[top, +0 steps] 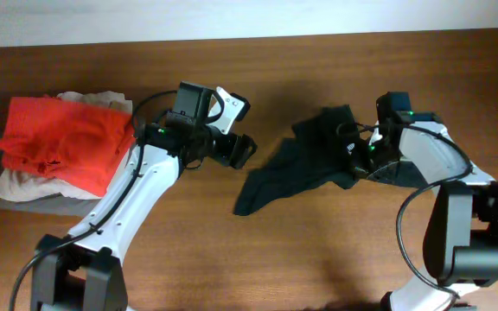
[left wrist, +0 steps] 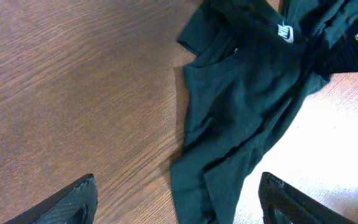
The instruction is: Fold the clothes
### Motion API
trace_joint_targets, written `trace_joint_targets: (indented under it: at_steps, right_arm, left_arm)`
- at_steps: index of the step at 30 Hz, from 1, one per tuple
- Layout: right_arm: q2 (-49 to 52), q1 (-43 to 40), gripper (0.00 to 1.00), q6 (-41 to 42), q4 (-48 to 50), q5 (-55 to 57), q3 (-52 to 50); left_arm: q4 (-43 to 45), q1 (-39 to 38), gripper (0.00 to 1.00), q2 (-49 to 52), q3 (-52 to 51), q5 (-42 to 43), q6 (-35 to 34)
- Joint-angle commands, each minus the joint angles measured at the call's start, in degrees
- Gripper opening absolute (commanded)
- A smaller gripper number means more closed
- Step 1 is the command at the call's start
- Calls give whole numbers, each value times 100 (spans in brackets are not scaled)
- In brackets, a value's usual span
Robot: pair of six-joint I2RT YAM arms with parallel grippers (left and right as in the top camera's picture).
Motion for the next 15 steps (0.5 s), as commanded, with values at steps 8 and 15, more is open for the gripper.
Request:
trace_joint_targets:
  at_steps: [8, 15]
  right_arm:
    - [-2616, 603, 4, -1451, -490, -1025, 1956]
    - [-3213, 1058, 4, -1451, -151, -540, 2175]
  left_arm:
    - [15, -17, 83, 44, 101, -22, -26]
    - [37, -15, 82, 44, 101, -24, -26]
